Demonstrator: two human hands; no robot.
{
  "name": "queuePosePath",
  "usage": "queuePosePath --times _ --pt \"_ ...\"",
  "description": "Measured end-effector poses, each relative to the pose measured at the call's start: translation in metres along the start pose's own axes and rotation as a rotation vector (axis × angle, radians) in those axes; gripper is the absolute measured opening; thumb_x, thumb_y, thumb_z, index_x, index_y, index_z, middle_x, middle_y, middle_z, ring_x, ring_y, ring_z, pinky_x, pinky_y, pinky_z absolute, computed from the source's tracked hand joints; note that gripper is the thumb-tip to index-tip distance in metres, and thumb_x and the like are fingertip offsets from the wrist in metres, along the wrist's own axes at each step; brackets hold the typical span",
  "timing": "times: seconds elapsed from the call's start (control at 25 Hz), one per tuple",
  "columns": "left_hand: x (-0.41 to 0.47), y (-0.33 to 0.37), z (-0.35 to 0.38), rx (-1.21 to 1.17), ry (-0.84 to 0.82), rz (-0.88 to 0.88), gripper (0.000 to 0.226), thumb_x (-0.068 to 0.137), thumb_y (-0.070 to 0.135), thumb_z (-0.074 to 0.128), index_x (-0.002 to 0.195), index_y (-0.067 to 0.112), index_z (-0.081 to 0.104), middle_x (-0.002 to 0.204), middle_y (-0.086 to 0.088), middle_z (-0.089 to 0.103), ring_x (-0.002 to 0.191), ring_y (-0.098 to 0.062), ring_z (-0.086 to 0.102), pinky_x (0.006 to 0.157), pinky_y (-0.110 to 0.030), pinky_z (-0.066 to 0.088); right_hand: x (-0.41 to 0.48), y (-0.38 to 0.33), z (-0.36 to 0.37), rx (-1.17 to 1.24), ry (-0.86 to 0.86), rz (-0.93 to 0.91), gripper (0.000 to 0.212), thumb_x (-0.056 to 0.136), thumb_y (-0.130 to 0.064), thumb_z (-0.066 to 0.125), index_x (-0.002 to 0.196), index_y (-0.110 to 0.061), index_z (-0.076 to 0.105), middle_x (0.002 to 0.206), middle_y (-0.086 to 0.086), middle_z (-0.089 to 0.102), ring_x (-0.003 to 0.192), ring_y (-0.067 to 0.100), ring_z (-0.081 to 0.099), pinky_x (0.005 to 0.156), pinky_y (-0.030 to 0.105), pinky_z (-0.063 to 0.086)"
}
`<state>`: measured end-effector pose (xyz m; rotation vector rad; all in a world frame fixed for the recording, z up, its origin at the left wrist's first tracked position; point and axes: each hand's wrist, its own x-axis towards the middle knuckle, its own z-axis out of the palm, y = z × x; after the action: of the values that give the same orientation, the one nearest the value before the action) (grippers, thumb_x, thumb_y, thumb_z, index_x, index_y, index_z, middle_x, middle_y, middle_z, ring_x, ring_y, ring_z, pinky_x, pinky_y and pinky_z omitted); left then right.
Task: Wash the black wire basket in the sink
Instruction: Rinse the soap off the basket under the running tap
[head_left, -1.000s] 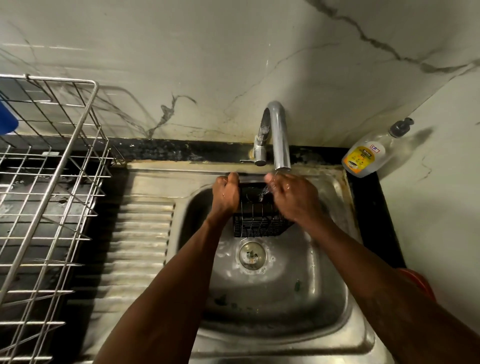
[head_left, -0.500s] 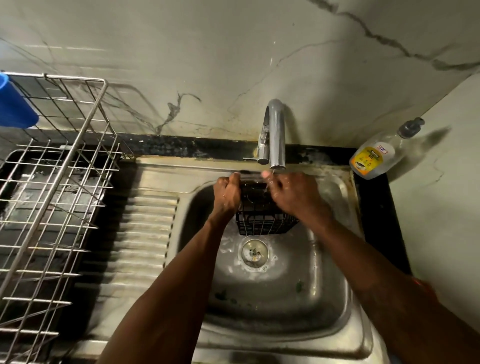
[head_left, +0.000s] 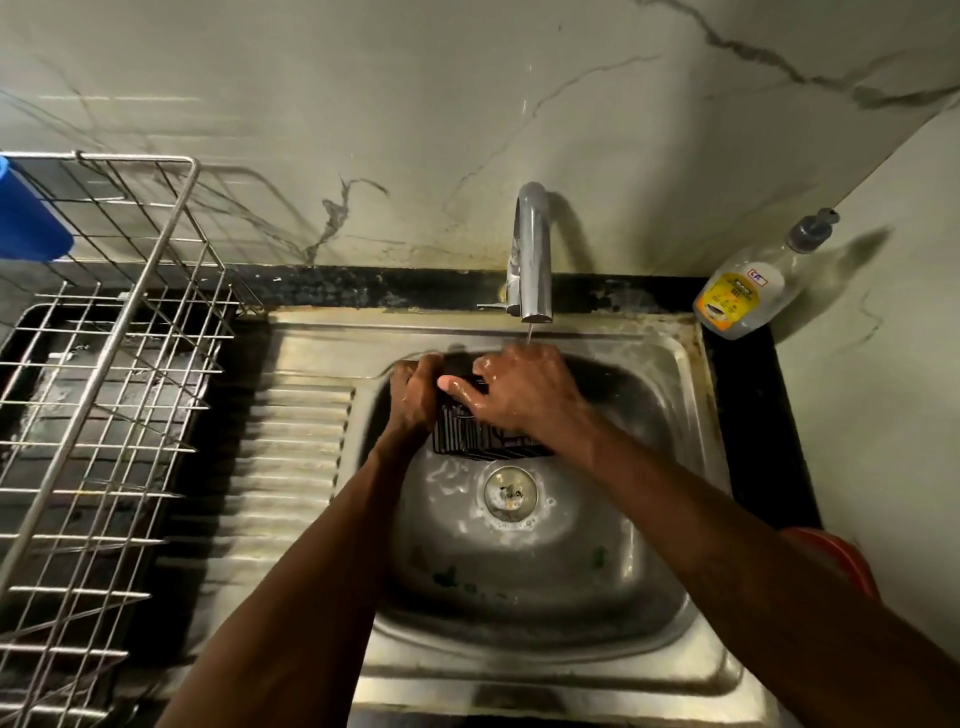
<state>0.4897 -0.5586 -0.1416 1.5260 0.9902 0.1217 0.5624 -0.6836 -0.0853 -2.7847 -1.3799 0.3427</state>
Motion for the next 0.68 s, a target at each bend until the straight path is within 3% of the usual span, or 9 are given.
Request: queuePosePath --times 0.08,0.16,0.2,0.28,0.4,0.52,0.6,0.68 --pt "-0.002 0.004 0.010 0.004 0.031 0.068 0.025 0.105 0.021 0.046 0.082 0.015 0.053 0.066 0.001 0.057 0.059 0.007 0.056 0.065 -0.017 0.046 0.001 0.031 -0.012 0.123 -0.098 -0.019 0.059 0.093 -0.076 0.037 0.096 -0.027 0.068 0.086 -0.004 0.064 0.085 0.019 0.061 0.082 0.034 0.047" --pt "-0.003 0.015 0.023 -0.100 0.041 0.080 0.029 0.104 0.023 0.048 0.076 0.014 0.051 0.068 0.000 0.057 0.069 -0.009 0.058 0.068 -0.038 0.049 0.002 0.063 -0.014 0.410 -0.198 -0.006 0.037 0.092 -0.057 0.062 0.114 -0.027 0.069 0.100 -0.008 0.065 0.095 0.017 0.062 0.080 0.031 0.046" --pt "-0.002 0.019 0.028 -0.112 0.026 0.061 0.028 0.104 0.024 0.047 0.077 0.019 0.049 0.074 0.000 0.055 0.078 -0.019 0.055 0.071 -0.041 0.049 -0.001 0.075 -0.009 0.488 -0.191 -0.005 0.038 0.092 -0.048 0.068 0.125 -0.029 0.067 0.111 -0.007 0.068 0.102 0.017 0.063 0.085 0.033 0.049" --pt "0.001 0.022 0.033 -0.053 0.016 0.051 0.030 0.106 0.023 0.044 0.076 0.023 0.045 0.077 0.004 0.049 0.079 -0.019 0.052 0.069 -0.033 0.045 -0.010 0.089 0.009 0.464 -0.048 -0.057 0.041 0.095 -0.045 0.064 0.135 -0.037 0.060 0.126 -0.004 0.068 0.108 0.015 0.064 0.093 0.036 0.052" --pt "-0.003 0.026 0.034 -0.114 0.026 0.084 0.032 0.104 0.017 0.047 0.071 0.015 0.049 0.065 -0.001 0.053 0.050 -0.003 0.054 0.057 -0.030 0.044 -0.015 0.088 0.023 0.425 0.116 -0.121 0.046 0.095 -0.060 0.052 0.138 -0.044 0.055 0.128 -0.005 0.069 0.102 0.010 0.065 0.091 0.035 0.056" --pt "-0.003 0.024 0.035 -0.082 0.058 0.116 0.035 0.101 0.019 0.047 0.067 0.013 0.051 0.060 -0.005 0.051 0.050 -0.010 0.049 0.053 -0.033 0.041 -0.007 0.074 0.018 0.366 0.201 -0.006 0.054 0.089 -0.072 0.047 0.111 -0.032 0.075 0.098 -0.004 0.077 0.075 0.008 0.065 0.075 0.034 0.059" --pt "-0.001 0.025 0.035 -0.025 0.068 0.129 0.037 0.099 0.021 0.047 0.065 0.012 0.053 0.058 -0.004 0.051 0.051 -0.010 0.047 0.052 -0.032 0.040 -0.001 0.059 0.019 0.228 0.308 0.138 0.057 0.094 -0.072 0.042 0.081 -0.027 0.074 0.064 -0.009 0.064 0.059 0.011 0.059 0.063 0.029 0.051" --pt "0.001 0.027 0.034 -0.006 0.081 0.138 0.037 0.099 0.022 0.048 0.064 0.012 0.051 0.058 -0.002 0.050 0.053 -0.011 0.045 0.053 -0.032 0.040 0.001 0.044 0.018 0.182 0.357 0.198 0.057 0.099 -0.067 0.039 0.073 -0.027 0.070 0.053 -0.012 0.046 0.053 0.012 0.052 0.060 0.027 0.042"
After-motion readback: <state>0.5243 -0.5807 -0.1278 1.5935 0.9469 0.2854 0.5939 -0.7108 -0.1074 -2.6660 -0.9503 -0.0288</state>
